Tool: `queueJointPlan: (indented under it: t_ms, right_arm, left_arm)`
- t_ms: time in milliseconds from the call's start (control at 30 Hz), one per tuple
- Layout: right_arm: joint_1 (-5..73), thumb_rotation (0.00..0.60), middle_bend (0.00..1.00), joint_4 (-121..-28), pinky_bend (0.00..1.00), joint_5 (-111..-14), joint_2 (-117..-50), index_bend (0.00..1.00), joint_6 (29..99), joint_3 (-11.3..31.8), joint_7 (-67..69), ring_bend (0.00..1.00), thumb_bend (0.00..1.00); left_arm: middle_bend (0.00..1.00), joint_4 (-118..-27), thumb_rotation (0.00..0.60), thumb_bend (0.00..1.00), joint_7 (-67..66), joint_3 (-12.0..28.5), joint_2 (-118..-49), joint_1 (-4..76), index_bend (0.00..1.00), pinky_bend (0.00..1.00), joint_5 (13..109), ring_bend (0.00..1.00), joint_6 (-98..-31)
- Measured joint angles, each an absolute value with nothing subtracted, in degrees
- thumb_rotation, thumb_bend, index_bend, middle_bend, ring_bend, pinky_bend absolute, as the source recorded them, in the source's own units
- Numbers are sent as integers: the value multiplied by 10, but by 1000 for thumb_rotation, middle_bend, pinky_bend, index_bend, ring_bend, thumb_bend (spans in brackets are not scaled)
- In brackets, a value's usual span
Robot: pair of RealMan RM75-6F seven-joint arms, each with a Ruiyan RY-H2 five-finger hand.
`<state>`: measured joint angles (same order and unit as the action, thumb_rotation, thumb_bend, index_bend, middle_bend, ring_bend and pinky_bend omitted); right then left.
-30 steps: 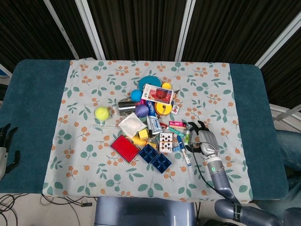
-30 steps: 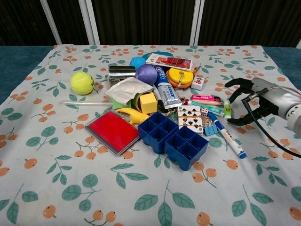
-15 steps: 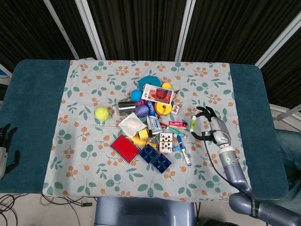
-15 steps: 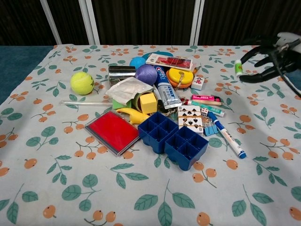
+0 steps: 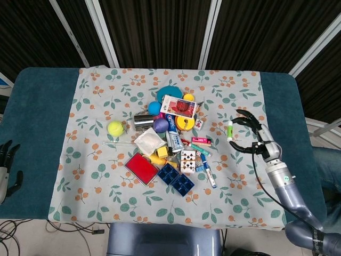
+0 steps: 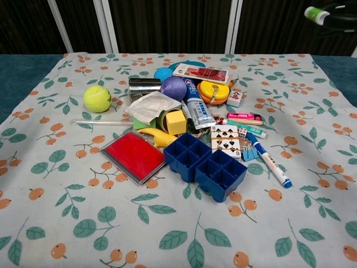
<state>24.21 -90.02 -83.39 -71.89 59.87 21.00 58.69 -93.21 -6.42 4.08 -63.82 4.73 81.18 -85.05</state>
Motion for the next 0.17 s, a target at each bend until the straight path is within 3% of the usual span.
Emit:
queueJointPlan:
  t_ms: [167]
  right_arm:
    - [239, 600, 370, -887, 201, -893, -701, 182, 631, 189, 729, 70, 327]
  left_arm:
    - [0, -933, 600, 518, -65, 41, -638, 47, 88, 38, 812, 0, -850]
